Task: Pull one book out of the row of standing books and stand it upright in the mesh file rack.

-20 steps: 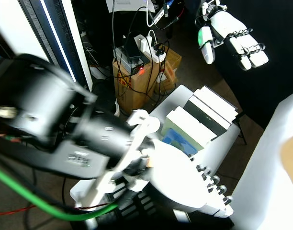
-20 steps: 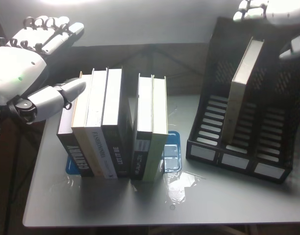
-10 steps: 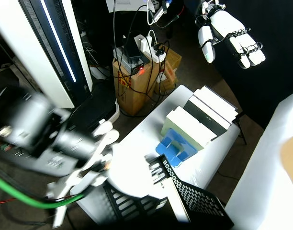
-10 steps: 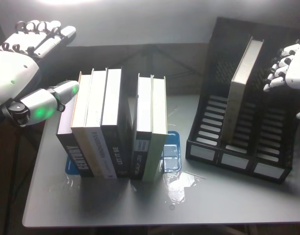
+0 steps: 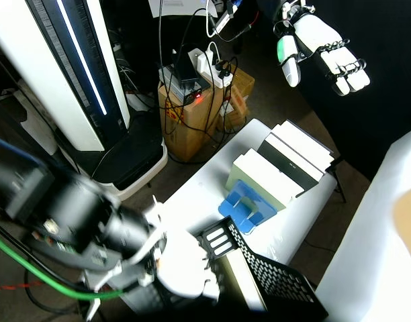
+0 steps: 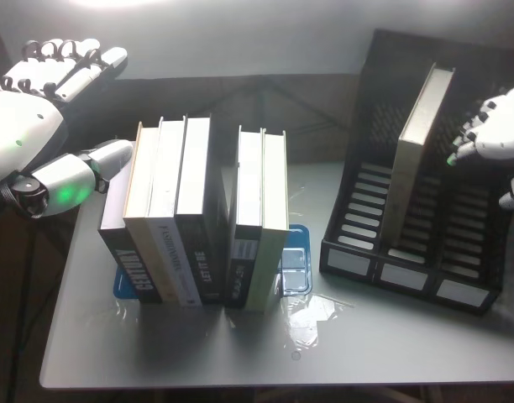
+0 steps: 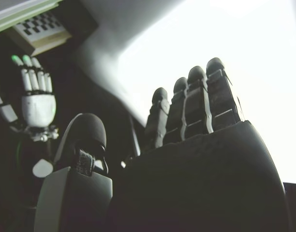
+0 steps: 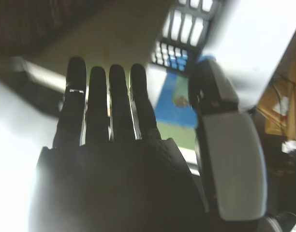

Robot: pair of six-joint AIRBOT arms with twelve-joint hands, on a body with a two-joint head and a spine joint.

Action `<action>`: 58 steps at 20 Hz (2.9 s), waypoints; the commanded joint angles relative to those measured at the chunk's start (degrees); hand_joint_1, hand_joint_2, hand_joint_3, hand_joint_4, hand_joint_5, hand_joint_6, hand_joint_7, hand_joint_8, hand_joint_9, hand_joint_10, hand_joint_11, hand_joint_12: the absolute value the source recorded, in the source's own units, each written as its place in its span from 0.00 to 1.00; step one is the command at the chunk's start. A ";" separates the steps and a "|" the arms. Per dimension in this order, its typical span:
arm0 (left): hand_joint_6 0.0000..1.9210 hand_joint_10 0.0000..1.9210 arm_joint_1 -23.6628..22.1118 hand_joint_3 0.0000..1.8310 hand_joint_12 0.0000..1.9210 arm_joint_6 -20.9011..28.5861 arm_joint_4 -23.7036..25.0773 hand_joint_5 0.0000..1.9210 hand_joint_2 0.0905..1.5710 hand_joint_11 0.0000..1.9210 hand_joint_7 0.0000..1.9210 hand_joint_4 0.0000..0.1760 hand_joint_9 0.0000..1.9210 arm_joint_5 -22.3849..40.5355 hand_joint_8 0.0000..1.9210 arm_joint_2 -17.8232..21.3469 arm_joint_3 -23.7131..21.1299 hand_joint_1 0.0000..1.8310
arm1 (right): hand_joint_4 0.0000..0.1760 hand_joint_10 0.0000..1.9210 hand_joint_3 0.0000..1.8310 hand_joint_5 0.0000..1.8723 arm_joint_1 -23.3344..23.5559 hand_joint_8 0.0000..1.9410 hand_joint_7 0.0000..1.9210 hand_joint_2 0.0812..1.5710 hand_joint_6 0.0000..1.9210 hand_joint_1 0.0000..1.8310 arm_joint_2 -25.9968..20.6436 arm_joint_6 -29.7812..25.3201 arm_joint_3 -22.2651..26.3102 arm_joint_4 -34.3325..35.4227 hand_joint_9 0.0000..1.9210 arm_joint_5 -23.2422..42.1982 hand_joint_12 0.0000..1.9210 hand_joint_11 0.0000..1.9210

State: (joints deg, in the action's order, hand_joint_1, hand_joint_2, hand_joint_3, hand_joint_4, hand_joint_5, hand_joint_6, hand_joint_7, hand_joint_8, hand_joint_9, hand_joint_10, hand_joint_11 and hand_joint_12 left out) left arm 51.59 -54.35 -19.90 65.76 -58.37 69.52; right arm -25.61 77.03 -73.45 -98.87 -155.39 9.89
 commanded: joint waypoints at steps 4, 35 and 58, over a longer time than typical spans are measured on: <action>0.00 0.00 -0.37 0.00 0.00 0.00 0.30 0.01 0.88 0.00 0.00 0.41 0.00 7.83 0.00 0.16 0.55 0.08 | 0.00 0.00 0.00 0.02 1.84 0.00 0.00 0.82 0.00 0.33 2.34 0.15 -3.16 -0.70 0.00 -4.56 0.00 0.00; 0.00 0.00 0.71 0.00 0.00 0.37 -0.51 0.02 0.86 0.00 0.00 0.43 0.00 8.46 0.00 0.48 -0.96 0.10 | 0.00 0.00 0.00 0.00 10.24 0.00 0.00 0.85 0.00 0.14 -12.33 0.14 21.51 -3.59 0.00 -13.55 0.00 0.00; 0.00 0.00 3.89 0.00 0.00 2.15 4.51 0.00 0.85 0.00 0.00 0.57 0.00 18.11 0.00 2.39 -7.15 0.12 | 0.21 0.00 0.00 0.00 -27.23 0.00 0.00 0.84 0.00 0.10 -27.37 -66.97 38.86 -17.18 0.00 -82.47 0.00 0.00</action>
State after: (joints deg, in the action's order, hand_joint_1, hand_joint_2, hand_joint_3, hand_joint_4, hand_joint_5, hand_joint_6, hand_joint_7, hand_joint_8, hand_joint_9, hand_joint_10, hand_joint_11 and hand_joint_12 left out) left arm 55.86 -52.38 -15.70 75.75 -56.47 62.11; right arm -53.63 50.19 -140.05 -59.72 -170.60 -64.38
